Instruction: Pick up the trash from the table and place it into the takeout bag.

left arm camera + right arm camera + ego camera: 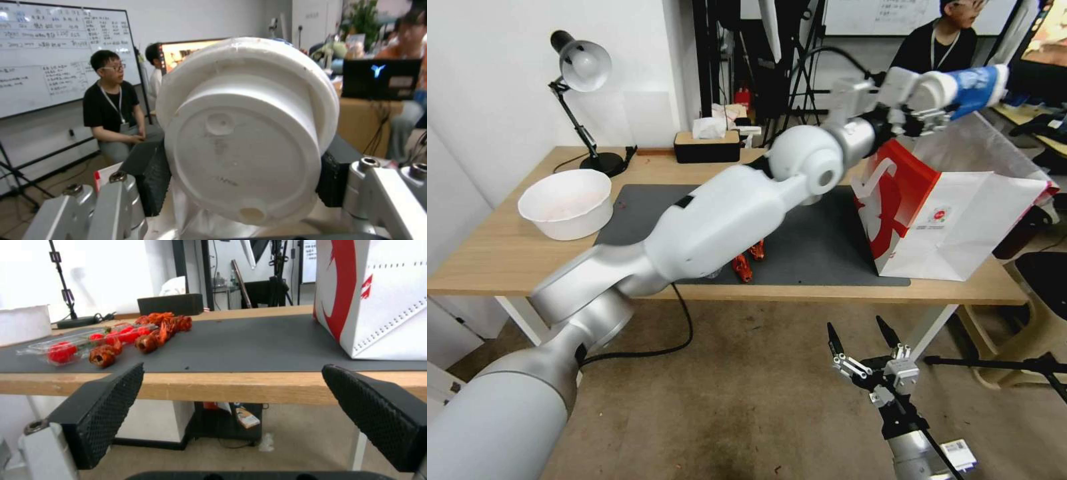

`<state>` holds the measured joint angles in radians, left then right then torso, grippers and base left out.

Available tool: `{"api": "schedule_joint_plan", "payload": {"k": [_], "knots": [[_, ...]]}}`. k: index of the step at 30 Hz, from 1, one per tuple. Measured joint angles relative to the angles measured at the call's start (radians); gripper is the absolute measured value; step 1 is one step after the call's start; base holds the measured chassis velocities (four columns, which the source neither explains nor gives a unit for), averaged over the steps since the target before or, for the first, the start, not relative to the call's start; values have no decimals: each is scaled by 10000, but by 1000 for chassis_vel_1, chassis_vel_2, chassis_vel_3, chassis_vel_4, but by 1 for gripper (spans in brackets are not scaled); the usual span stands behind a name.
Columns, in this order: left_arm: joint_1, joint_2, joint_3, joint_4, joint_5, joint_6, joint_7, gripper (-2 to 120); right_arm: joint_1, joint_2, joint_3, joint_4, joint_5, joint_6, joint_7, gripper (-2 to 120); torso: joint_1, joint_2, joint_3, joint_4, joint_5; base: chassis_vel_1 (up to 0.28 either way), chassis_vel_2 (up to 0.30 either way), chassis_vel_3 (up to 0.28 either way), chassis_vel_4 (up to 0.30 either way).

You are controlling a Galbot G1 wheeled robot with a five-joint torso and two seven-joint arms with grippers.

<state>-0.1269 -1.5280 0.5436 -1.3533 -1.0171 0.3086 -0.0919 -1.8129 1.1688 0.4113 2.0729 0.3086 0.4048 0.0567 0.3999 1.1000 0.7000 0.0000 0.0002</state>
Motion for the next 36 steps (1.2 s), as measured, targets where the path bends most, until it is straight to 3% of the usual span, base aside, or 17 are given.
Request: {"api": "schedule_joint_plan", "payload": {"k": [5,12,16,23,31,36], "knots": [[-152,-116,322,467,538,100,421,62,39,17,-33,-10,0,6,-6,100,0,0,1,0,-2,0,0,0,0],[-56,-61,438,325,666,227,445,91,77,-27,-46,-19,12,7,-9,100,1,0,0,1,-2,0,0,0,0],[-39,-105,300,343,685,232,336,99,84,-29,-60,-67,33,33,-12,100,0,0,0,0,-3,0,0,0,0],[56,-66,174,310,775,235,172,100,126,-27,-105,-140,44,54,-18,100,0,0,0,0,-2,0,0,0,0],[803,702,-468,-746,844,250,-217,100,242,-89,-142,-183,106,21,-22,100,0,-2,0,-1,-3,0,0,0,0],[2082,1832,-1529,-2016,1181,340,-533,100,343,-166,-161,-286,145,-9,-22,100,1,-2,0,1,-5,0,0,0,0]]}}
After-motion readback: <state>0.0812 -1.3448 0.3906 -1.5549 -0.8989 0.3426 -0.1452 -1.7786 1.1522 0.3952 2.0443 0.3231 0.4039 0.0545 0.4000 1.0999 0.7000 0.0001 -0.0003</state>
